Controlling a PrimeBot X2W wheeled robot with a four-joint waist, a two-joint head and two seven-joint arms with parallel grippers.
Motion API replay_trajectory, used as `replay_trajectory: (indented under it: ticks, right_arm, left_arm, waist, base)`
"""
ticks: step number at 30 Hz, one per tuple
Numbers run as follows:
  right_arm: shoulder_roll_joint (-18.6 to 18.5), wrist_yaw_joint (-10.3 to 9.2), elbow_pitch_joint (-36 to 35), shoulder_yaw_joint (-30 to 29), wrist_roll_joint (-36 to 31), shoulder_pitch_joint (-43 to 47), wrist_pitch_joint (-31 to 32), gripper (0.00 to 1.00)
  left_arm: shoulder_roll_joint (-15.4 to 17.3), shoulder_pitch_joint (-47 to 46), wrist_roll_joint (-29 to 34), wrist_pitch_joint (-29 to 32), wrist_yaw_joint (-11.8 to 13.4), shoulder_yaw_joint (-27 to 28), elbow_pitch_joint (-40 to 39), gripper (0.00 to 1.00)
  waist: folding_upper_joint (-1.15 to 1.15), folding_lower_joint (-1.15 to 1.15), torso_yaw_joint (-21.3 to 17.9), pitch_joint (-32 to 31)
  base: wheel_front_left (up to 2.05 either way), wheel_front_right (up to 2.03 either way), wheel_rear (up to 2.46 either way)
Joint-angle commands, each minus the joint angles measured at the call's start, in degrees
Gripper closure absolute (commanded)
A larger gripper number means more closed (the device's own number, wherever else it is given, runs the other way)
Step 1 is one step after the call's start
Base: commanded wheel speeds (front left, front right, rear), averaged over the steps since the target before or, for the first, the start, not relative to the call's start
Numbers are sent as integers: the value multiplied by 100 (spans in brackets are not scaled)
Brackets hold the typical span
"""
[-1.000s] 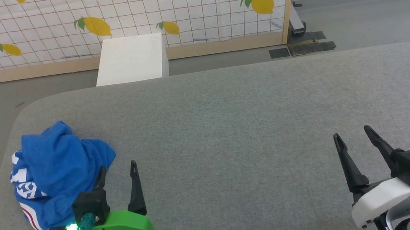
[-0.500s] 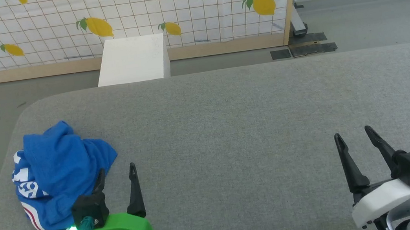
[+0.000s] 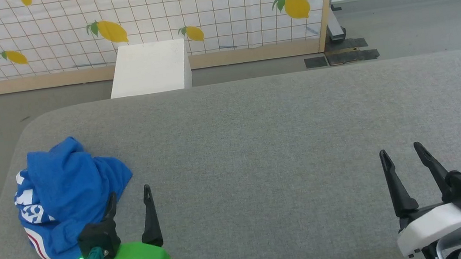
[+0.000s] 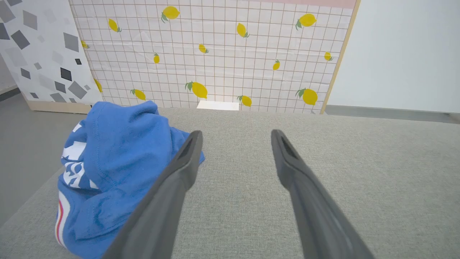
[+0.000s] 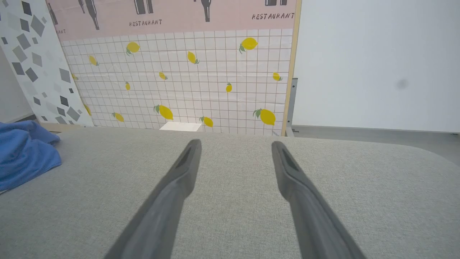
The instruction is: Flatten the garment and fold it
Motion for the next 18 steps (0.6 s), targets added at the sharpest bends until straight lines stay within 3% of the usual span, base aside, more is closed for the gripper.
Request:
replay_trajectory:
  ticks: [1,18]
  right_arm:
    - [12,-6,30,-15,58,7,-59,0]
    - [15,-7,152,-51,150,11,-259,0]
  left_arm:
    - [53,-106,-53,-59,38,-25,40,0]
    - [89,-150,-255,-260,120,-148,261,0]
  waist:
    - [19,0,3,-3]
    - [23,0,24,-56]
  base:
    - [0,0,0]
    - [0,0,0]
